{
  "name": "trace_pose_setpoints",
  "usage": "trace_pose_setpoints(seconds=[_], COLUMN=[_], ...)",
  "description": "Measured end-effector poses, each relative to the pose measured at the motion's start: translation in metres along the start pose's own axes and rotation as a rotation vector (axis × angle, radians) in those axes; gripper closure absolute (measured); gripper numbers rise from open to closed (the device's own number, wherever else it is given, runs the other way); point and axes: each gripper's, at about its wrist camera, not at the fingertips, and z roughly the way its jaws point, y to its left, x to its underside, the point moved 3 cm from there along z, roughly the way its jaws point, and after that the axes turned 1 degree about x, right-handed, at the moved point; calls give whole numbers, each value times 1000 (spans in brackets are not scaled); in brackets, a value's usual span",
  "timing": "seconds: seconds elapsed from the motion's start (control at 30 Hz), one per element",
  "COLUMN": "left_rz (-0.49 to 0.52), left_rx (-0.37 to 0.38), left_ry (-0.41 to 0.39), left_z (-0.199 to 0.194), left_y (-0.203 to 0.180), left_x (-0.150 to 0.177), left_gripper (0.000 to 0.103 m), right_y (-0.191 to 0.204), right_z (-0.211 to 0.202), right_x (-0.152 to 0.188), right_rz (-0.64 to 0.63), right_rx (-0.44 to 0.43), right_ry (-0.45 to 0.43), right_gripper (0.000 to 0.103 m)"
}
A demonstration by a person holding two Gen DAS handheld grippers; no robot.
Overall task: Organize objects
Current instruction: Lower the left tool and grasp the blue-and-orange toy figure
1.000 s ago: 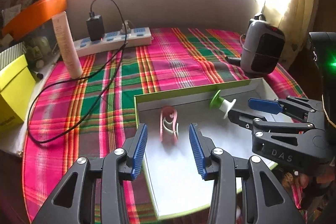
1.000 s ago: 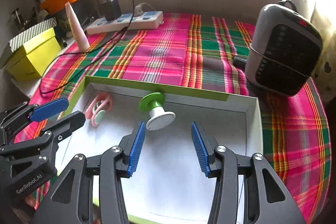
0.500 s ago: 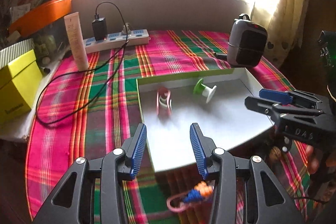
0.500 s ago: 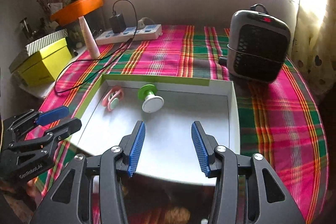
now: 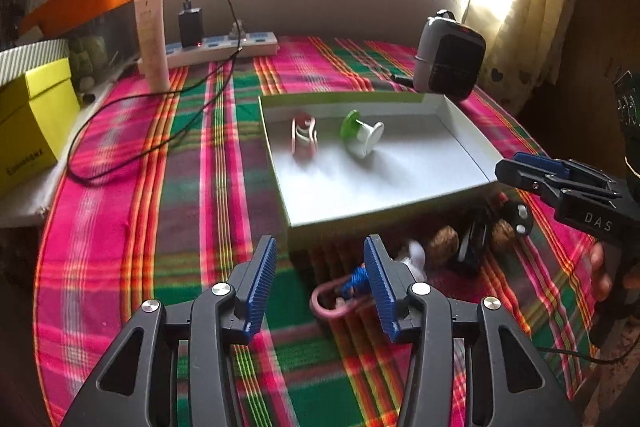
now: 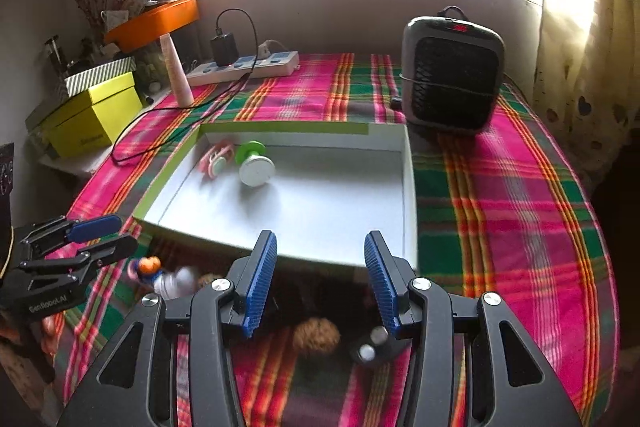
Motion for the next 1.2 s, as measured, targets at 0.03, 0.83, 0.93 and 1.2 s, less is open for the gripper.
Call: trace_pose_setpoints(seconds=[0.03, 0.83, 0.93, 1.2], left_rz=[3, 124, 119, 122], left_rx=[7, 38, 38, 42], left_ry=[0, 20, 11, 2], left_z=[-1, 12, 12, 11], left_y=[-1, -34, -33, -34], left_x=[2, 10, 9, 8], left_gripper=[59, 59, 66, 83], right_y=[-1, 12, 13, 19], right_z=[-1, -3, -3, -2], right_x=[2, 28, 27, 28], right_rz=[2, -2, -4, -13], right_rx=[0, -47, -50, -56], right_ry=[1, 31, 33, 41], right_gripper=[56, 56, 56, 56])
